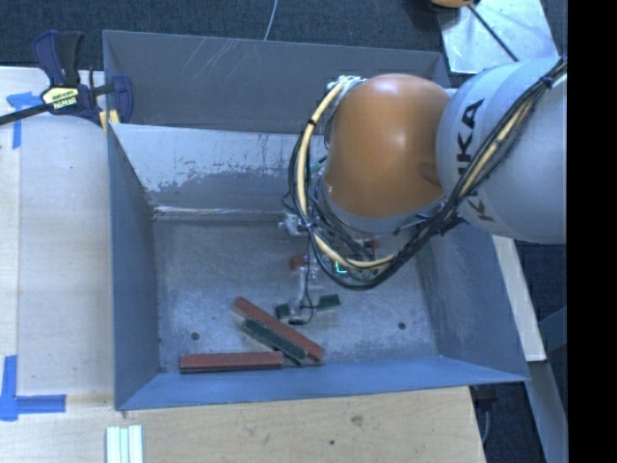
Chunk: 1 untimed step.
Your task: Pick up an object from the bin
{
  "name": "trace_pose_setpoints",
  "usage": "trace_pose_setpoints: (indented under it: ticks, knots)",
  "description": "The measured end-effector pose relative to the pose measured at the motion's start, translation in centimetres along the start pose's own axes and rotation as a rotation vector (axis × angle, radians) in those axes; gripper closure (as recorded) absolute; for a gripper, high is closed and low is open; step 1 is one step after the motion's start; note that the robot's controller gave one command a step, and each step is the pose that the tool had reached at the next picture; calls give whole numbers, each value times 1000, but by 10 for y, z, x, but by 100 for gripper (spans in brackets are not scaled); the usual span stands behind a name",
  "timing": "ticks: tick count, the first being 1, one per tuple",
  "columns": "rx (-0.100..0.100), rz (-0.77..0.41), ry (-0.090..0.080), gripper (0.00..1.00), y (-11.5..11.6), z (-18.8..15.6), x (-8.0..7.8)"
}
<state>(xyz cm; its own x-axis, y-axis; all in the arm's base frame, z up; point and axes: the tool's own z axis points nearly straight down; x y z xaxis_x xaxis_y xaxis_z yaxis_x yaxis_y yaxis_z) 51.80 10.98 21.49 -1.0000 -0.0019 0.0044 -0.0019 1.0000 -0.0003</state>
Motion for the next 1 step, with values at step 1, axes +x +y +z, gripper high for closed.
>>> trace_pose_setpoints:
  ticks: [1]
  knots:
    - [-1,2,-7,0,0,-4,-2]
